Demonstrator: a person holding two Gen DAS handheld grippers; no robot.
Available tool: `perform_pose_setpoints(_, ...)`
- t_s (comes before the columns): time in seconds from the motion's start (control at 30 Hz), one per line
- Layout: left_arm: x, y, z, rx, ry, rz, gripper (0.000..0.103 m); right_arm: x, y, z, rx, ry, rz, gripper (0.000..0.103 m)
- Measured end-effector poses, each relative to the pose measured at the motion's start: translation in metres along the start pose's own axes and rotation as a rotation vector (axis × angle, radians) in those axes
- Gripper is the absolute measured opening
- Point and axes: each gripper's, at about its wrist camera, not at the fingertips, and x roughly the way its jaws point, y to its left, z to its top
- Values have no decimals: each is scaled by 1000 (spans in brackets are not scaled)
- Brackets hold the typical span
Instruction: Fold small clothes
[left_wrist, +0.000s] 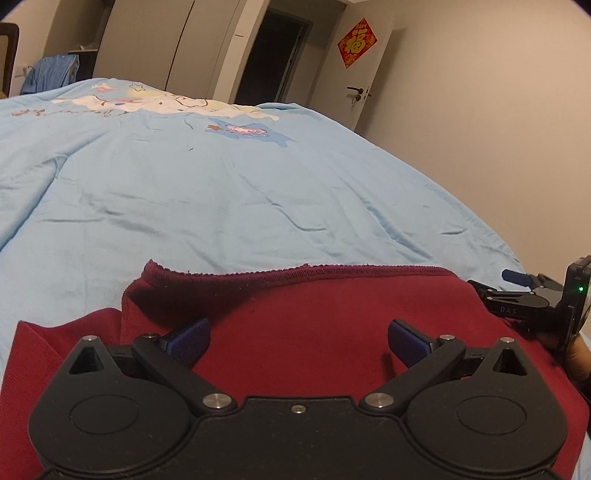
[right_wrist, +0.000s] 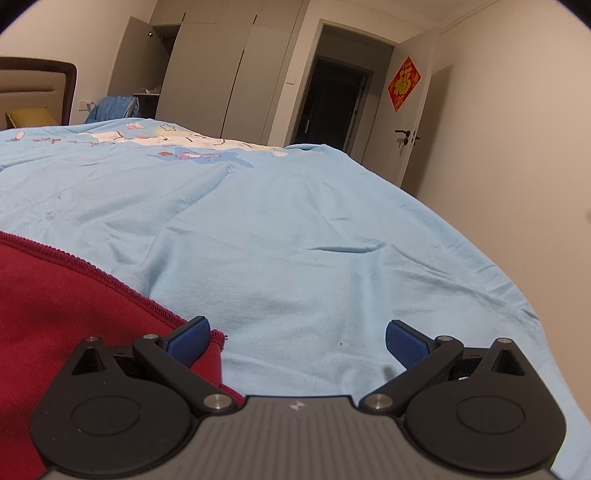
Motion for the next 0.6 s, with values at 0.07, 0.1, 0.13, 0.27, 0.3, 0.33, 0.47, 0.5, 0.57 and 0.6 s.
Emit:
perform_pose_setpoints(0.07,0,1,-1,-8,-6,-6,102,1,-5,0,25,8,20,103)
perform_pose_setpoints(0.1,-1,1,-2,-9,-7,-7,102,2,-8,1,40,16,36,103)
perform_pose_setpoints(0.13,-1,1,-2,-10,-6,-8,102,3,-12,2,61,28,60,103)
perform_pose_setpoints(0.27,-1,1,-3,-10,-7,-7,102,-11,-32,9,160,50,76,103)
perform_pose_setpoints(0.3,-1,1,-2,-9,-7,-6,102,-19,-32,10,149,43,56,103)
perform_pose_setpoints(0.33,-2,0,-2,-8,-5,-2,102,-27,-31,11,127,41,43,103)
perform_pose_setpoints(0.47,-7,-10,5,10,16,50,102,-63,-16,18,-3,15,49,103)
perform_pose_setpoints(0.5,-11,-14,6,13,15,69,102,-72,-12,20,-27,-2,48,103)
perform_pose_setpoints(0.57,-21,-20,8,7,4,73,102,-90,-2,26,-55,-36,54,103)
perform_pose_setpoints(0.6,-27,-24,9,3,-5,68,102,-98,2,28,-55,-49,60,103)
